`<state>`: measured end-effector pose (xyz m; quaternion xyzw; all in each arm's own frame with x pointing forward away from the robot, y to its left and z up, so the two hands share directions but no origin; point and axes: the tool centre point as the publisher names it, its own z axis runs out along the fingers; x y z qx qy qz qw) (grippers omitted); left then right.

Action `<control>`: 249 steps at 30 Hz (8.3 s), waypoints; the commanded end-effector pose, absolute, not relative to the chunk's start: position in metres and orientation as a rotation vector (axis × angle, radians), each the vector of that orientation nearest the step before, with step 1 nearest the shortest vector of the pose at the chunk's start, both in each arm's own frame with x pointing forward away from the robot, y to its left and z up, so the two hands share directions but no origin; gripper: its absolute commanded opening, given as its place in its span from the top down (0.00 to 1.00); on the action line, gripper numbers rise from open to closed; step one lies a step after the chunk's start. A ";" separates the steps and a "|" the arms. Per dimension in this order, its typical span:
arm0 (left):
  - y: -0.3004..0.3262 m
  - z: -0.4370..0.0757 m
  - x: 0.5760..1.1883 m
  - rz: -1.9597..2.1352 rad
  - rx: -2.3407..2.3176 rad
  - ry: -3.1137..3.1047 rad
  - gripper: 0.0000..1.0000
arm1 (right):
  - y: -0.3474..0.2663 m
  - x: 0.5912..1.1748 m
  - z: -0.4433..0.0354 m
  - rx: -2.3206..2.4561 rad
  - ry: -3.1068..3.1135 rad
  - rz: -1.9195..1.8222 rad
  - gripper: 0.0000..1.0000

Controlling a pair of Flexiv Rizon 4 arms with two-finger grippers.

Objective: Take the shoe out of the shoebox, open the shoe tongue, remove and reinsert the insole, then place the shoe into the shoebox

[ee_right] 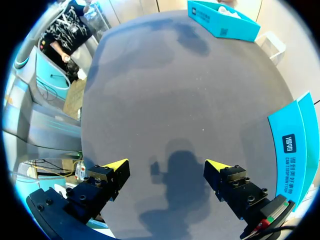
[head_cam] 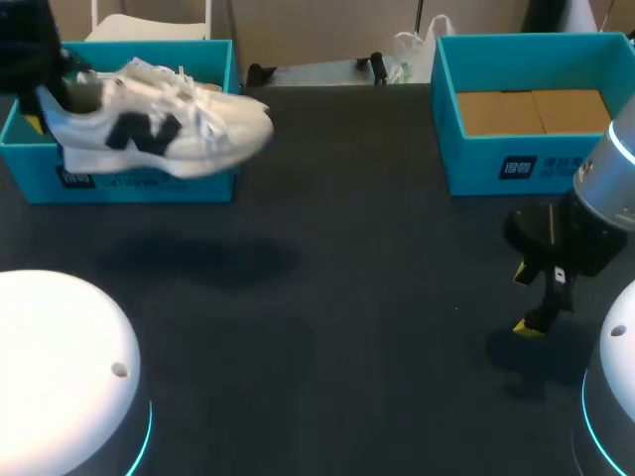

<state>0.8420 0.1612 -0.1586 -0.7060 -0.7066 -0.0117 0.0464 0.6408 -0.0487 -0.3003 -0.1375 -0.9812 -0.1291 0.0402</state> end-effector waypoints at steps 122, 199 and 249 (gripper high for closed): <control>-0.038 -0.292 0.681 0.677 -2.035 -2.551 0.00 | -0.048 0.640 -0.301 -0.423 -3.009 -0.393 0.00; -0.016 -0.402 0.706 1.743 -0.082 -2.468 0.00 | -0.048 0.640 -0.301 -0.423 -3.009 -0.393 0.00; -0.097 -0.411 0.707 1.850 -0.102 -2.393 0.00 | -0.048 0.640 -0.301 -0.423 -3.009 -0.393 0.00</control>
